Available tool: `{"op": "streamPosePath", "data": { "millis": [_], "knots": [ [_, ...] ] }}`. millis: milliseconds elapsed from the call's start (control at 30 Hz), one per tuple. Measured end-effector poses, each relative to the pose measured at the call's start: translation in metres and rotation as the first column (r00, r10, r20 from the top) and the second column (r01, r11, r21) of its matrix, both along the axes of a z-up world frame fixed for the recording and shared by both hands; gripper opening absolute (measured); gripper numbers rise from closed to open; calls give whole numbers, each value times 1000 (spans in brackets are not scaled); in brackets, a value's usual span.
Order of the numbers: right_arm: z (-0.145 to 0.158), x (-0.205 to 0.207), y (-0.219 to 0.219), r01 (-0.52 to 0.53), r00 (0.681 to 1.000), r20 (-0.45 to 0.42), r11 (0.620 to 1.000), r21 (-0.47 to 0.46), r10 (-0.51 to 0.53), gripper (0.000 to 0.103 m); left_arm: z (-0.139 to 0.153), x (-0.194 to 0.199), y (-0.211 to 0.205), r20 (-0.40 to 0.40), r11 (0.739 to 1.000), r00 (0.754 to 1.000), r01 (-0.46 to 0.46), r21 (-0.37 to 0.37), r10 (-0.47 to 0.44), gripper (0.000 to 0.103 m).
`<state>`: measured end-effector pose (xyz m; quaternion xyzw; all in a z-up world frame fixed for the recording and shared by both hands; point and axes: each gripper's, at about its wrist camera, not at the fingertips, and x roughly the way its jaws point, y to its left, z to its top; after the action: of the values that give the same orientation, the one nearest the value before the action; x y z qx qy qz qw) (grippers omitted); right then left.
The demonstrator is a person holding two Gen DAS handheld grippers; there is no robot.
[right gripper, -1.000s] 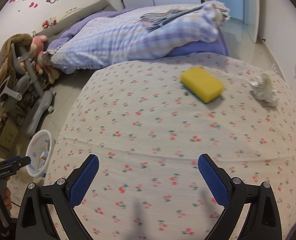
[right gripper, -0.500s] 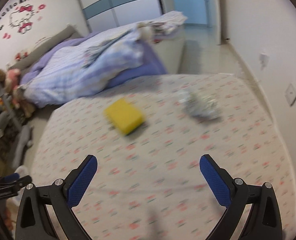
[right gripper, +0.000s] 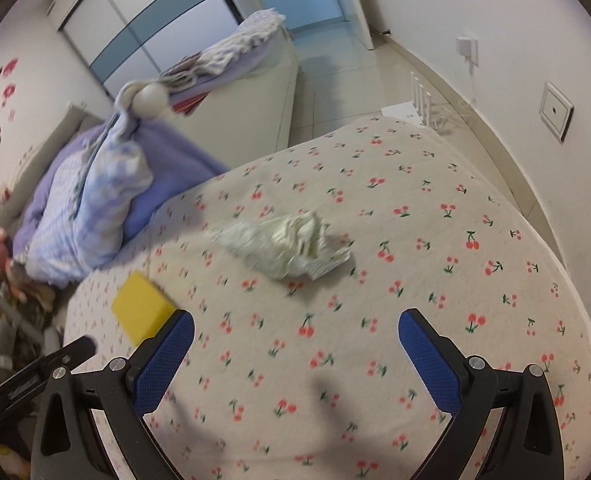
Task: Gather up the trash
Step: 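Move both tools back over the bedspread toward the yellow sponge and crumpled wrapper, then grasp the yellow sponge with the left tool while the right tool grasps the crumpled wrapper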
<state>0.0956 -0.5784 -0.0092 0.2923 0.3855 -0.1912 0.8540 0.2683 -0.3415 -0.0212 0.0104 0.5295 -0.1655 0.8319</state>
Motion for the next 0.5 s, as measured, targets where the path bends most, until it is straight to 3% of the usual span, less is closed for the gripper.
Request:
{"op": "streamPosePath", "data": {
  "millis": [200,367,400,500],
  "knots": [
    [-7,3,-18,19,999,42,1000,23,-20,103,-18,18,-36,-12,999,999,-41,-31,41,98],
    [-15,12,-25,-1,997,71,999,42,-2,103,-34,24,-55,-7,999,1000,-12,35,12,96],
    [-17,14,-26,-5,997,80,999,49,1,103,-39,25,-54,-22,999,1000,-15,40,16,82],
    [-21,25,-25,-25,994,104,997,72,18,103,-44,24,-42,-36,1000,999,-10,-8,9,70]
  ]
}}
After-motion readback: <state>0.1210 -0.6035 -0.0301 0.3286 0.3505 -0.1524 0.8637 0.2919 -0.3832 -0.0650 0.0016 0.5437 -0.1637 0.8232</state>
